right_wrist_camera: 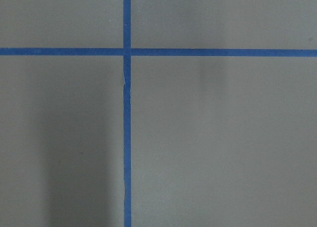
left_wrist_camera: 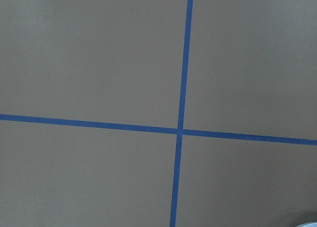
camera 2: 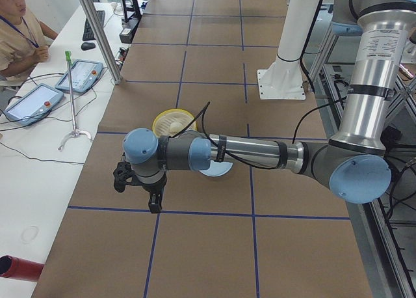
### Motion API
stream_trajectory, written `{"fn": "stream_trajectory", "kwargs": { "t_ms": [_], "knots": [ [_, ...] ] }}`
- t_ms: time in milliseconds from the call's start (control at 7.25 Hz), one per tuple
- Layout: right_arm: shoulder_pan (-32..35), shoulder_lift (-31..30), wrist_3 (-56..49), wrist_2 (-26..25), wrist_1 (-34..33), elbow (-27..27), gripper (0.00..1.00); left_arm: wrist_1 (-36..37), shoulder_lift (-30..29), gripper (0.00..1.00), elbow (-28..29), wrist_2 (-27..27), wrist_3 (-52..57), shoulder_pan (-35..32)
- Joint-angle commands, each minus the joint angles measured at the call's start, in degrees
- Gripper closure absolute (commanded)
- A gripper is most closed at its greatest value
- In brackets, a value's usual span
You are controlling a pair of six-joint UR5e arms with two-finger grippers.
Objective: Place bun in steamer
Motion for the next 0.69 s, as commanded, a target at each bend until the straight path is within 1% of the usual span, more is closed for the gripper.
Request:
{"fn": "stream_trajectory", "kwargs": {
  "t_ms": [0,552],
  "knots": [
    [0.0,0.0,0.0,0.0,0.0,0.0,0.0,0.2,1.41,0.0,0.44,0.01,0.0,0.01],
    [0.0,0.0,0.0,0.0,0.0,0.0,0.0,0.11,1.34,0.0,-1.66,-0.08,0.35,0.01]
  ]
}}
